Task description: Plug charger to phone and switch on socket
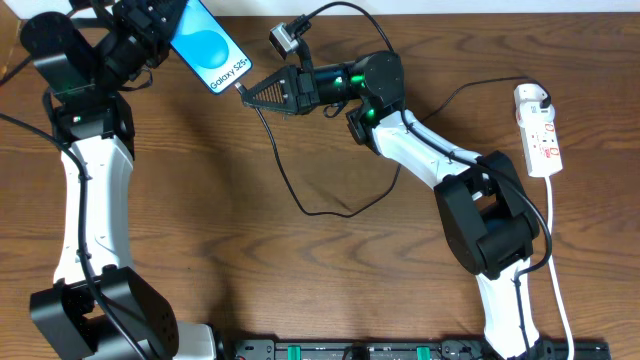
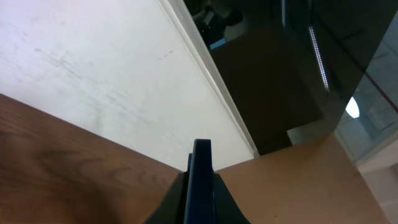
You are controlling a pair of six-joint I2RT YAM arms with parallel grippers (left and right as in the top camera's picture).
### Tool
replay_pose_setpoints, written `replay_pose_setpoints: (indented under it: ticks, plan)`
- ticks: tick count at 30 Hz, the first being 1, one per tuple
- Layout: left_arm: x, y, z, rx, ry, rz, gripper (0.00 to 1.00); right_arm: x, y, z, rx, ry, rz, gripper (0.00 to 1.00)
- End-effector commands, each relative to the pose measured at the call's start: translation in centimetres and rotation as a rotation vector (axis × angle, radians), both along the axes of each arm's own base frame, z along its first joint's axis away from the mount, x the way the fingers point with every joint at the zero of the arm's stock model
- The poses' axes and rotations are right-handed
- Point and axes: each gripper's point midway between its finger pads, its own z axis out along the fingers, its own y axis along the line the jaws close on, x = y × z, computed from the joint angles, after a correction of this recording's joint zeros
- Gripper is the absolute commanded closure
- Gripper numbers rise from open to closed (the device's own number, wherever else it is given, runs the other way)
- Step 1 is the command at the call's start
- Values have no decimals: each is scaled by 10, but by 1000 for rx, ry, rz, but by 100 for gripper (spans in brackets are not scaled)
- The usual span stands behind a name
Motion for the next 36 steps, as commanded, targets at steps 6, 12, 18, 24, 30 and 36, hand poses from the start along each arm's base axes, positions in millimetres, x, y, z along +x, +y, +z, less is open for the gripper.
replay_pose_setpoints:
  ticks: [6, 12, 18, 24, 30, 36]
  plan:
    - [-5, -1, 10, 9, -29, -19, 92, -2, 0, 16, 31, -34, -12, 99]
    - [-6, -3, 10, 10, -28, -30, 92, 0, 1, 17, 37, -30, -23, 99]
    - [-8, -6, 9, 9, -24, -49, 92, 3, 1, 19, 47, -24, -38, 99]
    - [-8, -6, 8, 8, -22, -50, 93, 4, 2, 21, 52, -10, -48, 99]
    - [-8, -6, 6, 7, -17, -50, 93, 5, 3, 21, 55, -9, -51, 99]
    - [-8, -12, 6, 7, -18, -63, 93, 5, 3, 20, 51, -3, -50, 99]
